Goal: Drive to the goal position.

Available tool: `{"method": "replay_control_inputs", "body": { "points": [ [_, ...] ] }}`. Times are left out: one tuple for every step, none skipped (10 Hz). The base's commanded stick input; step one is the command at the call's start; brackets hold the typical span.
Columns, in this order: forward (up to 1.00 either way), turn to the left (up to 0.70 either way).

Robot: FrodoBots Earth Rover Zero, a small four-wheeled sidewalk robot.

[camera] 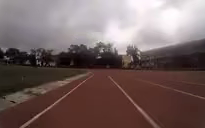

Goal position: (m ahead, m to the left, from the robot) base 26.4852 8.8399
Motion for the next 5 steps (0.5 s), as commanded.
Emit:
{"method": "replay_control_inputs", "body": {
  "points": [
    [0.70,0.00],
    [0.70,0.00],
    [0.70,0.00],
    [0.70,0.00],
    [0.70,0.00]
  ]
}}
